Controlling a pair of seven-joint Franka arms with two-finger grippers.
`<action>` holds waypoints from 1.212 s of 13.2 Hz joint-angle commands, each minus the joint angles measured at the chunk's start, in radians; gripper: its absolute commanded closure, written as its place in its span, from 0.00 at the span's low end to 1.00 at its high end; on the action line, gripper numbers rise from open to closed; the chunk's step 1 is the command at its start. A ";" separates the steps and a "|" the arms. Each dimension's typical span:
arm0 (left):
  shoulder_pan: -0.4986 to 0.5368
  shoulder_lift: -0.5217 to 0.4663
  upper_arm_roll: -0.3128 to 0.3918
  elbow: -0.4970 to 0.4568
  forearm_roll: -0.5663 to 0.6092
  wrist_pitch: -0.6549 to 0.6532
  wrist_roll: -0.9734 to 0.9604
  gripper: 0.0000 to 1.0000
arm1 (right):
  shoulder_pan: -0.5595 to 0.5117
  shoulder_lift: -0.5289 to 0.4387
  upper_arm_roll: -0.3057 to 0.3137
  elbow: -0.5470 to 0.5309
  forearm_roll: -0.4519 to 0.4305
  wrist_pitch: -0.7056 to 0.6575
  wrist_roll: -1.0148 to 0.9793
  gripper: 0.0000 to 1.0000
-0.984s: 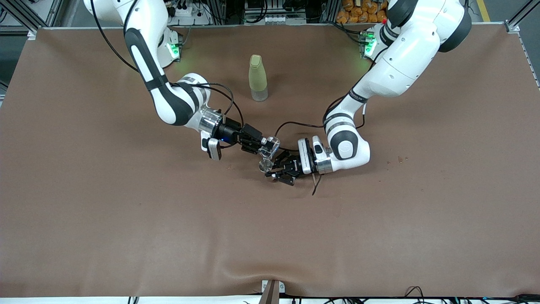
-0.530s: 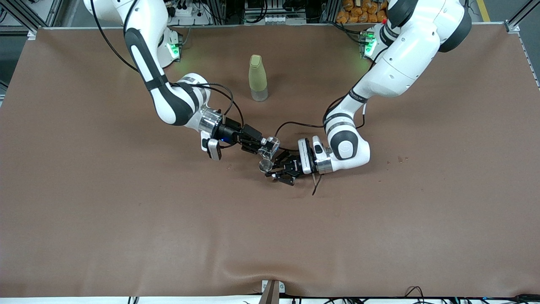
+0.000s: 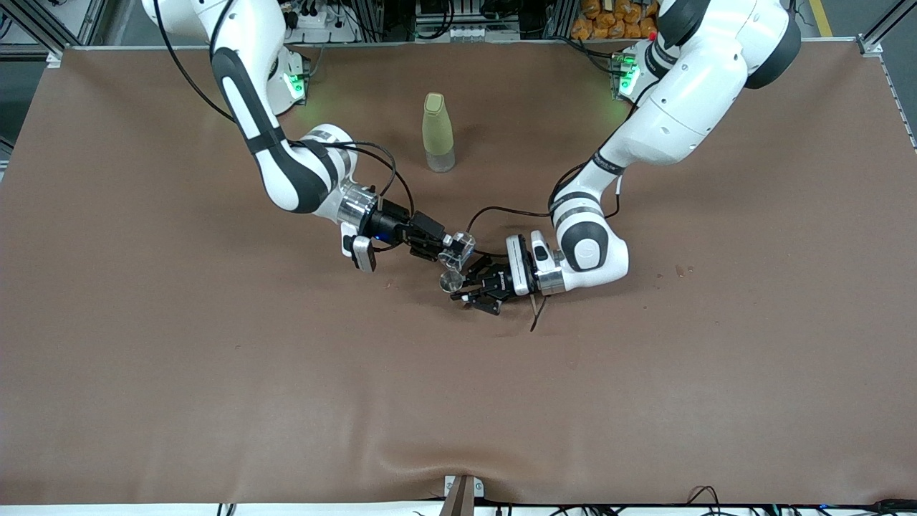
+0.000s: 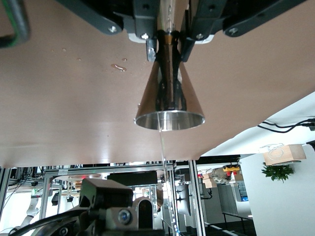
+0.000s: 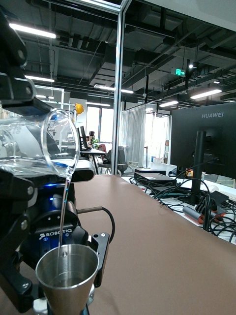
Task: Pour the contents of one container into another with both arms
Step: 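Pour liquid from the beaker into the jigger held by the left gripper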
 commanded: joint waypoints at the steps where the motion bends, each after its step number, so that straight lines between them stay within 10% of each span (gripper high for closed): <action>1: 0.001 -0.001 -0.003 -0.003 -0.035 -0.009 0.034 1.00 | 0.015 -0.003 -0.009 0.006 0.023 0.011 0.030 0.80; 16: 0.003 -0.001 -0.003 -0.006 -0.036 -0.009 0.034 1.00 | 0.014 -0.003 -0.009 0.005 0.023 0.009 0.070 0.80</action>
